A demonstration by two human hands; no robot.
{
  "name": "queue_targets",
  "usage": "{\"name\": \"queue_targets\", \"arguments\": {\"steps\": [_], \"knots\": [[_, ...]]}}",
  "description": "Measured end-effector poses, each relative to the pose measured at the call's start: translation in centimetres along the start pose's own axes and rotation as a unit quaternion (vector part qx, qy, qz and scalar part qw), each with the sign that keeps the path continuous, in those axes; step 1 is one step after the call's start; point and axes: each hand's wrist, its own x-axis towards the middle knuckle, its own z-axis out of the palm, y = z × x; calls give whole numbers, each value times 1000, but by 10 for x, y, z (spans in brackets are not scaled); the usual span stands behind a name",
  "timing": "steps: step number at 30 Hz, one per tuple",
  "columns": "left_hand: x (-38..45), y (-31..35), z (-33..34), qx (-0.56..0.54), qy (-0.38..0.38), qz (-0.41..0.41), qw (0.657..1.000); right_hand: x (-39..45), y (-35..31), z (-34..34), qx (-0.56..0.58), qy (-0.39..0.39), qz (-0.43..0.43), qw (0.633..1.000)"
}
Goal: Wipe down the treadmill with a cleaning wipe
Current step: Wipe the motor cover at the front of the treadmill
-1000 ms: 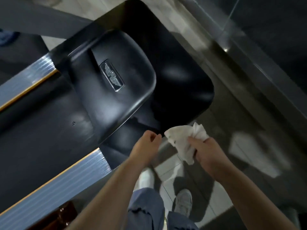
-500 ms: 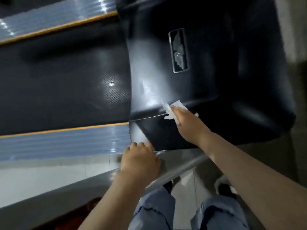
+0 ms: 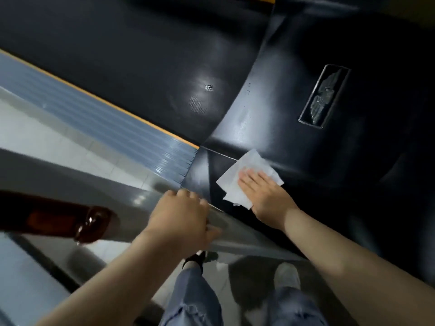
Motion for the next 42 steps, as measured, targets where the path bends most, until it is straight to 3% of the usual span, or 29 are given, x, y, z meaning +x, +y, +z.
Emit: {"name": "queue_targets", "arguments": {"steps": [4,6,10,12,16,17,18,21,22,27,29,32,34,36,39,41,42], "knots": [[-3,8,3,62,-26,9,998,12,1,6,-46,-126,-129,983],[-4,14,8,71,-18,15,997,40,-8,1,-65,-133,-162,976],[-1,10,19,44,-3,23,999,124,-24,-4,-90,-10,-36,995],[2,10,24,56,16,34,998,137,-41,8,-121,-26,-30,992],[1,11,26,78,24,54,995,104,-46,28,-127,-139,-276,942],[2,11,26,84,29,63,994,104,-32,20,-138,-124,-299,936],[2,12,26,94,31,70,993,105,-18,12,-155,-109,-277,942],[3,12,25,116,16,82,990,110,6,-8,-188,-57,-99,975],[3,13,24,122,12,87,989,103,3,-9,-187,-49,-91,977],[1,13,27,123,58,93,986,1,6,32,-217,-125,-245,937],[-3,11,28,104,77,107,986,-11,27,23,-244,-74,-238,937],[-5,10,34,121,87,115,982,-9,49,10,-225,55,0,973],[-1,28,44,120,85,108,983,-27,37,22,-196,101,121,968],[3,66,61,142,92,94,981,-60,5,48,-217,28,72,973],[8,117,85,177,107,49,977,-104,0,56,-178,-53,-110,976],[17,128,93,107,160,23,981,-101,27,39,-185,-37,-142,972],[24,129,97,76,192,12,978,-93,42,30,-188,-2,-114,975]]}}
